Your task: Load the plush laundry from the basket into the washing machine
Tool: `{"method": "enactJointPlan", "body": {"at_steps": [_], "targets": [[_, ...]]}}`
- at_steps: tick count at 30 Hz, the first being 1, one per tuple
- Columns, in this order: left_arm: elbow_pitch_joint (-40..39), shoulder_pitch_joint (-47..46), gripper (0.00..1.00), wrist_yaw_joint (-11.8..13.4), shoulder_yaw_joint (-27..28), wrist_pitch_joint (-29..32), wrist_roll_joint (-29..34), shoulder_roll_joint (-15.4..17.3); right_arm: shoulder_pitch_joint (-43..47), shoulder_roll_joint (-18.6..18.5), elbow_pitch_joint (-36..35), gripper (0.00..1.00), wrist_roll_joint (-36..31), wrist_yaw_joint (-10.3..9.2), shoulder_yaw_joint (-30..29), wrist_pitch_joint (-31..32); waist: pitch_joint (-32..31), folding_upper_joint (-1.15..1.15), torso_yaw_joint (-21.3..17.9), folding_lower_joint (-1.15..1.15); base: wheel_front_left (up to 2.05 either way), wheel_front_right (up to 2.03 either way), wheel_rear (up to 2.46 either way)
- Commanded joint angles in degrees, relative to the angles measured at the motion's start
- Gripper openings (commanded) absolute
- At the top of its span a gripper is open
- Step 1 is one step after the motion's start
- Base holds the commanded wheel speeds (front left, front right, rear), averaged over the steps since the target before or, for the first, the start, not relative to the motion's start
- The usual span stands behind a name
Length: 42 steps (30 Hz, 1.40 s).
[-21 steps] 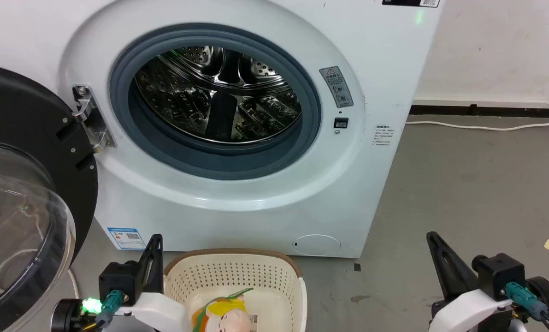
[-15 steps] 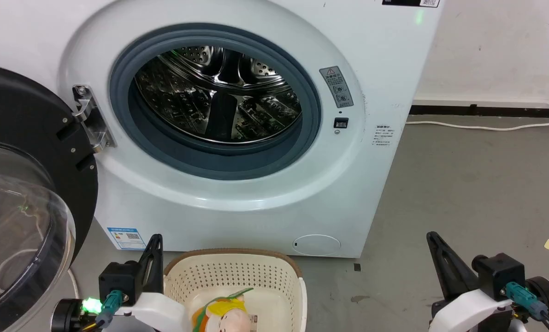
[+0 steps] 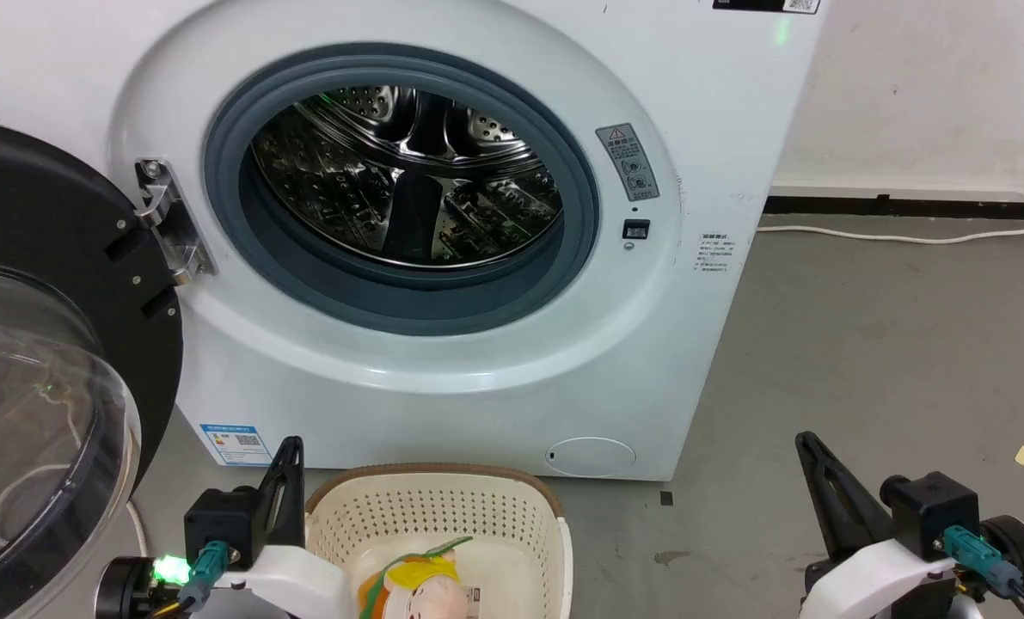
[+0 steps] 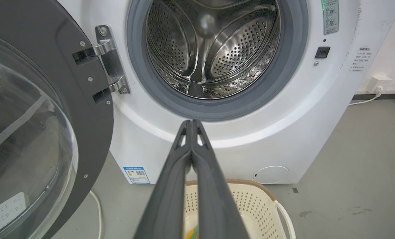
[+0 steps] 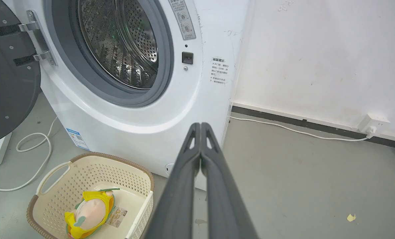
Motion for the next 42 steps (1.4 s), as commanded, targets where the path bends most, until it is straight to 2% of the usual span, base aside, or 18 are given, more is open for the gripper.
{"method": "enactJointPlan", "body": {"at_steps": [1, 30, 31, 32, 33, 42], "targets": [[-0.25, -0.85, 0.00, -0.25, 0.09, 0.02, 0.15, -0.01, -0.68, 0.07, -0.24, 0.00, -0.43, -0.05, -0.14, 0.03, 0.00, 0.00, 0.00, 0.00, 0.00, 0.00, 0.00], [0.01, 0.01, 0.00, 0.02, 0.00, -0.03, -0.01, 0.00, 0.01, 0.00, 0.01, 0.00, 0.03, 0.00, 0.01, -0.03, 0.00, 0.00, 0.00, 0.00, 0.00, 0.00, 0.00], [0.02, 0.04, 1.00, 0.07, -0.03, -0.02, -0.02, 0.00, 0.02, 0.00, 0.02, 1.00, 0.05, 0.00, 0.03, -0.02, 0.00, 0.00, 0.00, 0.00, 0.00, 0.00, 0.00], [0.03, 0.05, 0.00, 0.08, -0.04, -0.04, -0.03, 0.00, 0.03, 0.00, 0.03, 0.00, 0.08, 0.00, 0.06, -0.04, 0.00, 0.00, 0.00, 0.00, 0.00, 0.00, 0.00], [0.03, 0.04, 1.00, 0.07, -0.04, -0.01, -0.02, 0.00, 0.02, 0.00, 0.03, 1.00, 0.05, 0.00, 0.09, -0.01, 0.00, 0.00, 0.00, 0.00, 0.00, 0.00, 0.00], [0.29, 0.03, 1.00, 0.73, -0.74, -1.09, -0.60, 0.00, -0.02, 0.01, -0.26, 1.00, 0.83, 0.00, -0.49, -1.09, 0.67, 0.00, -0.18, 0.00, 0.00, 0.00, 0.00]]}}
